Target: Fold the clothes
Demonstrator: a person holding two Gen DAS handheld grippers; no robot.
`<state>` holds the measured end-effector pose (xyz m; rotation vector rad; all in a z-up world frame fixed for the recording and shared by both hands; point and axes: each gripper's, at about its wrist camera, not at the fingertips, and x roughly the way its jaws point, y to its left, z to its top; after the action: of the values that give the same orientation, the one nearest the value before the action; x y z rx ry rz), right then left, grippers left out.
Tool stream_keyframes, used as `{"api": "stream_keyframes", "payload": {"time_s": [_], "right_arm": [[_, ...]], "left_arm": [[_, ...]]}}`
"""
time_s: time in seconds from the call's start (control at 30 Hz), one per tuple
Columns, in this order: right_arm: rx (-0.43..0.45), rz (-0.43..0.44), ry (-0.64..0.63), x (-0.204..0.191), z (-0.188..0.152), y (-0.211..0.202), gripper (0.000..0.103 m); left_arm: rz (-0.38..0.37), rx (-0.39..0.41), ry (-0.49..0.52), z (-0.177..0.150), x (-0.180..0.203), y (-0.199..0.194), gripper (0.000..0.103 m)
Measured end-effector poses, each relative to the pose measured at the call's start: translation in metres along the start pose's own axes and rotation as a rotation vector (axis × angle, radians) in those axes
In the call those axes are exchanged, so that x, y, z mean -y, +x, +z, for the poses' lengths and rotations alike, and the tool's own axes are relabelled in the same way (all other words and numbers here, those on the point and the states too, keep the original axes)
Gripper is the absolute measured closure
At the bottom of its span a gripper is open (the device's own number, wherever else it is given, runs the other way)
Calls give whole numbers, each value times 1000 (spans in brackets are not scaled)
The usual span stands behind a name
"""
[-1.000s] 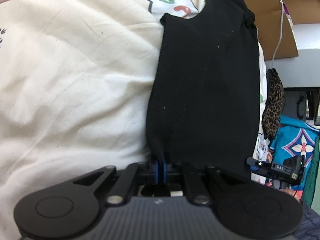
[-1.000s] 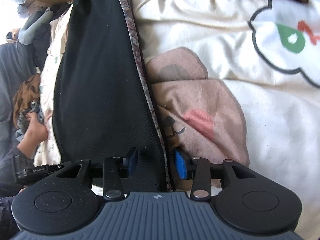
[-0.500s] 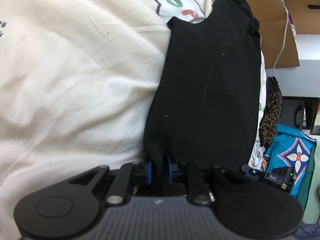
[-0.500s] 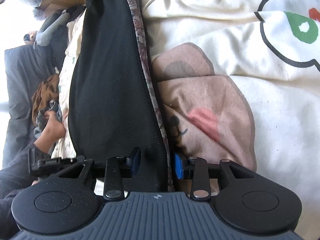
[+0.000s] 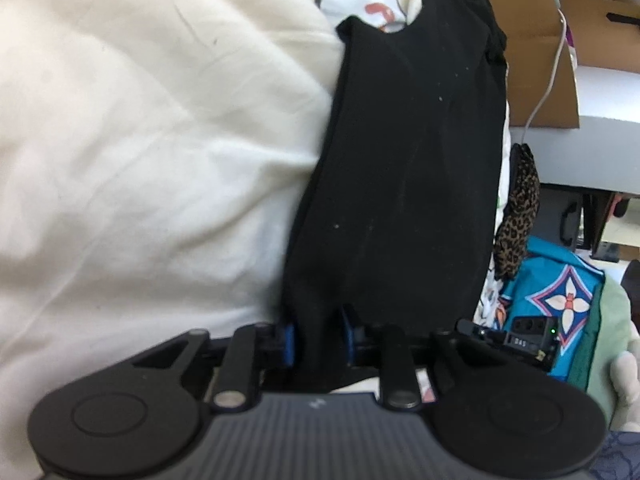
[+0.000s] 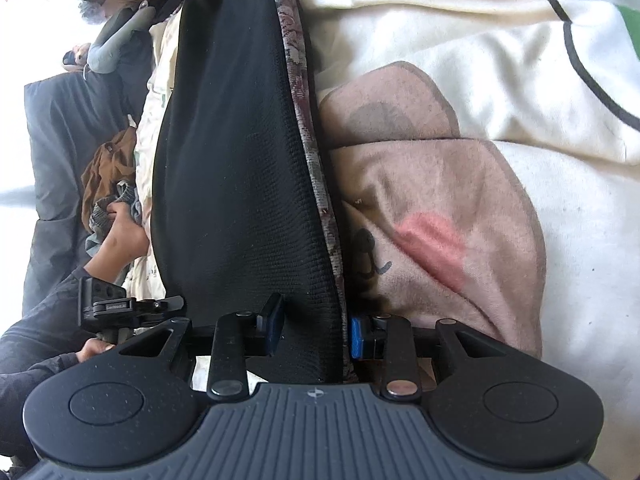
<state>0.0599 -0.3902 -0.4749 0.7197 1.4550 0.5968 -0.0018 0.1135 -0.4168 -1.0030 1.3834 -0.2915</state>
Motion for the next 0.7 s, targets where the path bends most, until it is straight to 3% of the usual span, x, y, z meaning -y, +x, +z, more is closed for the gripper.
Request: {"api": "stream_keyframes", "payload": {"time_s": [0.03,0.2,0.27,0.43,0.7], "right_arm": [[-1,6,4,1,0,0,66],[-13,7,-3,-3,-6,2,91],[-17,7,-18,-8,-8,2,96],[9,41,-64,-22,-16,-13,98],[69,123,-144,-55,-30,-55,100]], "left_arm": [[-7,-3,-1,1,-1,1,80],[-13,-23,1,4,-4,4,90],[-1,-35,4,22,6,11,94],[61,-69,99,13,25,10,98],[122,-86,199,10,75,-28,99]]}}
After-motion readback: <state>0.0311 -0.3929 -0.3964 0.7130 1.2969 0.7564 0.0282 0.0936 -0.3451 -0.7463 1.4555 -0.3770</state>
